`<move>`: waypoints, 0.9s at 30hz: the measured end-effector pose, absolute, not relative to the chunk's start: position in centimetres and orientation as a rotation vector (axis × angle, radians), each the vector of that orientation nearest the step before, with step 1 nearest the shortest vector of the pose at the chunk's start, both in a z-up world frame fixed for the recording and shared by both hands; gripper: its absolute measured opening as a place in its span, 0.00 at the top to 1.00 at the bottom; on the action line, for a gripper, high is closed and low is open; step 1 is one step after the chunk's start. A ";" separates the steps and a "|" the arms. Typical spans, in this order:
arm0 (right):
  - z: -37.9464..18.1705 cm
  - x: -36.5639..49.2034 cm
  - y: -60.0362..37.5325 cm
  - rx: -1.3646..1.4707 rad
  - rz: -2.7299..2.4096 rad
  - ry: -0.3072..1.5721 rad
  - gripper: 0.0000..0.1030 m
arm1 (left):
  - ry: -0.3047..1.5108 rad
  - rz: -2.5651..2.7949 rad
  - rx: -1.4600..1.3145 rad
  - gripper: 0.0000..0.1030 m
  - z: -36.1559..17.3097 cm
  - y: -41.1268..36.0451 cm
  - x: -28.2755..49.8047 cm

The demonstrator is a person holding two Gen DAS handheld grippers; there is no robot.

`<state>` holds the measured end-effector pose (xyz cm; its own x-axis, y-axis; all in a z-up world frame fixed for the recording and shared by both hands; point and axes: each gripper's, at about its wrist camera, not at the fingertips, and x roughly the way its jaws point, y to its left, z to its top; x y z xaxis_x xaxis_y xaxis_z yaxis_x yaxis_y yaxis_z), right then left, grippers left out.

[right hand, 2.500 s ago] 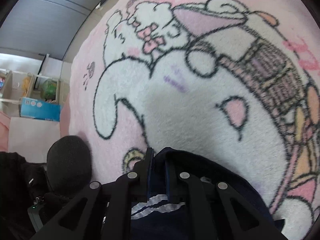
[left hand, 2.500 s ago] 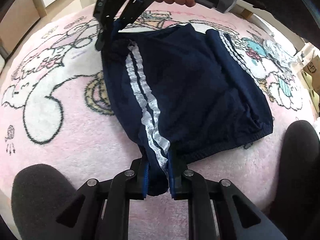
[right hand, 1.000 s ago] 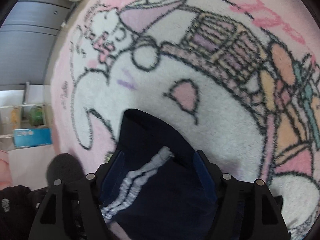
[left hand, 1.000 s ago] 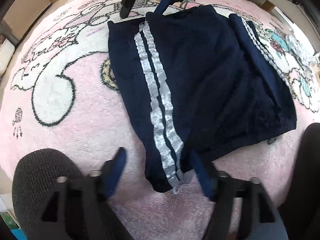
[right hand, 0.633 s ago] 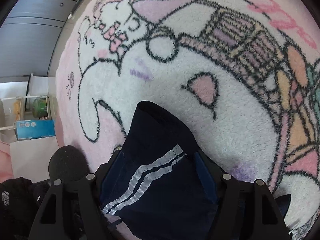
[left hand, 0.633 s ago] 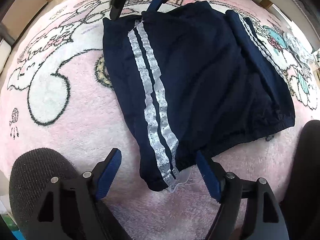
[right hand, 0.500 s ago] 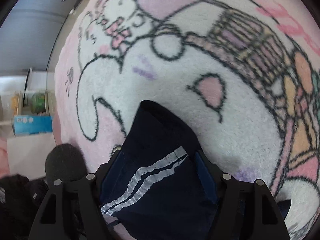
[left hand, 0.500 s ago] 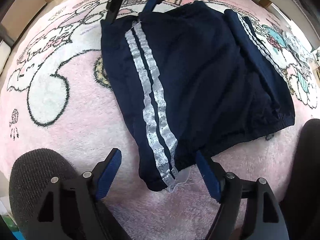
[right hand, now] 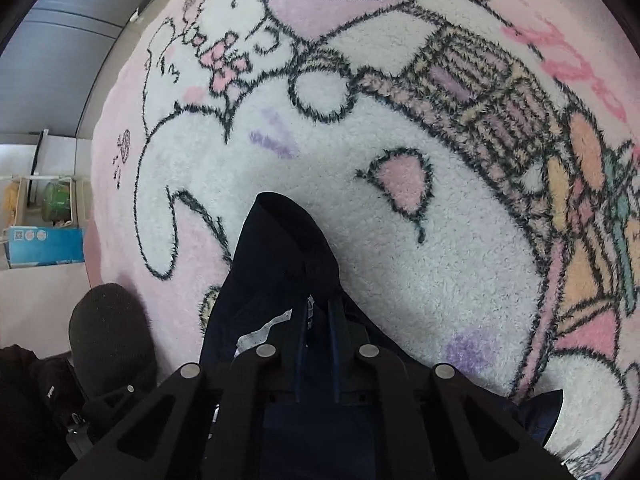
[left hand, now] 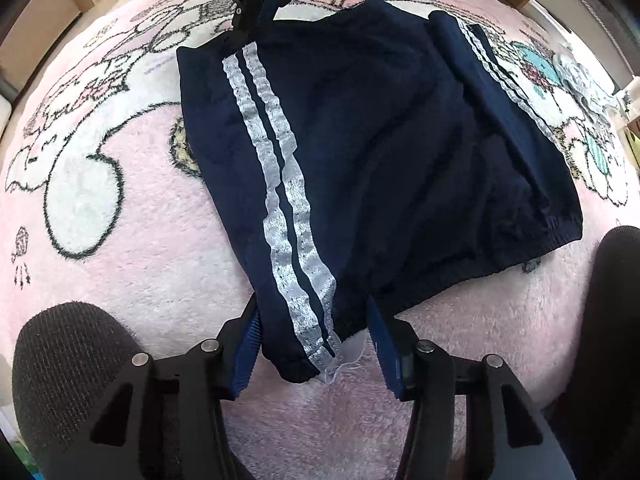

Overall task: Fold clothes
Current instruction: 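Open both grippers and release the folded pants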

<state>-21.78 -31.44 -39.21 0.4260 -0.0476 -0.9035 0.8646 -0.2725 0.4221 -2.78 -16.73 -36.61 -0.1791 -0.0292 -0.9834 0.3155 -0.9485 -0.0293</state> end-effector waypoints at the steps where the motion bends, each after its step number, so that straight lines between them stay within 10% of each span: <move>1: -39.3 -21.6 -31.6 1.600 -1.059 0.736 0.94 | 0.334 -2.224 1.846 0.54 -36.6 -16.8 -2.7; 16: -36.6 -26.0 -32.9 1.609 -1.315 0.606 0.94 | 0.330 -2.169 1.867 0.52 -36.7 -16.6 -1.7; 20: -34.5 -25.3 -31.7 1.544 -1.372 0.575 0.43 | 0.485 -2.161 1.842 0.48 -36.2 -18.2 -0.6; 27: -29.3 -22.0 -24.4 1.436 -1.532 0.264 0.36 | 0.708 -2.275 1.735 0.47 -33.8 -19.9 1.8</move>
